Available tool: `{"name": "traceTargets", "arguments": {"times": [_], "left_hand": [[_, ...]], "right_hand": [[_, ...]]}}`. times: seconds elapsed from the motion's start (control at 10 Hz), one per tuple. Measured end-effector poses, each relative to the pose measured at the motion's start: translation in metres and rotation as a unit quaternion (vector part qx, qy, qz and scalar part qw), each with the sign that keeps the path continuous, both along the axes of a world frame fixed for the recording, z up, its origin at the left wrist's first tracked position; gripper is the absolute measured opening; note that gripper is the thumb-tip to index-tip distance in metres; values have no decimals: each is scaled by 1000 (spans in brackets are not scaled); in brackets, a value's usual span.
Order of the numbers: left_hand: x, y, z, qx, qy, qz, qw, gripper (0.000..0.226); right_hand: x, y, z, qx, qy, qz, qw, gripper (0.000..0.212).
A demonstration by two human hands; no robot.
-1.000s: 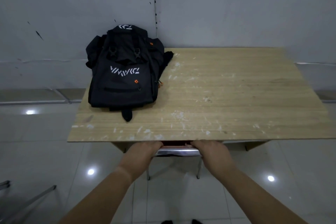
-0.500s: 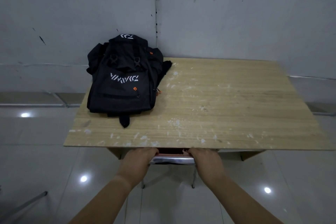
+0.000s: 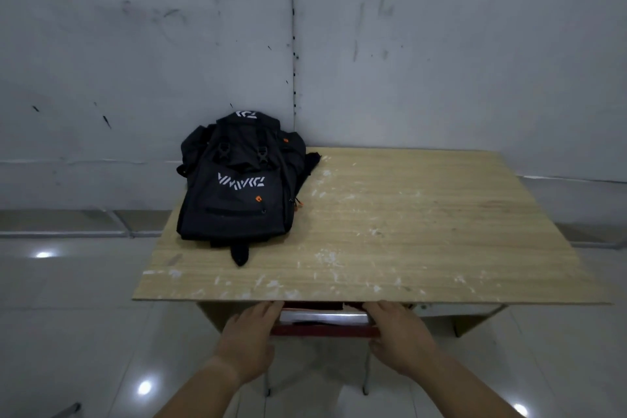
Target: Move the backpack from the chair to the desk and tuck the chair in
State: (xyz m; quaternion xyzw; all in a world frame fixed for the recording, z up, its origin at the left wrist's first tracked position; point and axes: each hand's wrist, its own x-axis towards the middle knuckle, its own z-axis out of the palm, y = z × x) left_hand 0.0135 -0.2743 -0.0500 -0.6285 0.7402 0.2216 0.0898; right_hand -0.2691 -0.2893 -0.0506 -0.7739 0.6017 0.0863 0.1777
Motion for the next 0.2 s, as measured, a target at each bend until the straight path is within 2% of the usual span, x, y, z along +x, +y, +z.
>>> {"name": "traceTargets", "arguments": {"times": [0.1,0.2], "left_hand": [[-2,-3,24,44,-22,3,999,64],[-8,-15,51,43,-54,-2,998,47]], "right_hand": [[-13,1,24,43,21,1,999,53],[-27,-6,53,77,57,-21,995,61]]}}
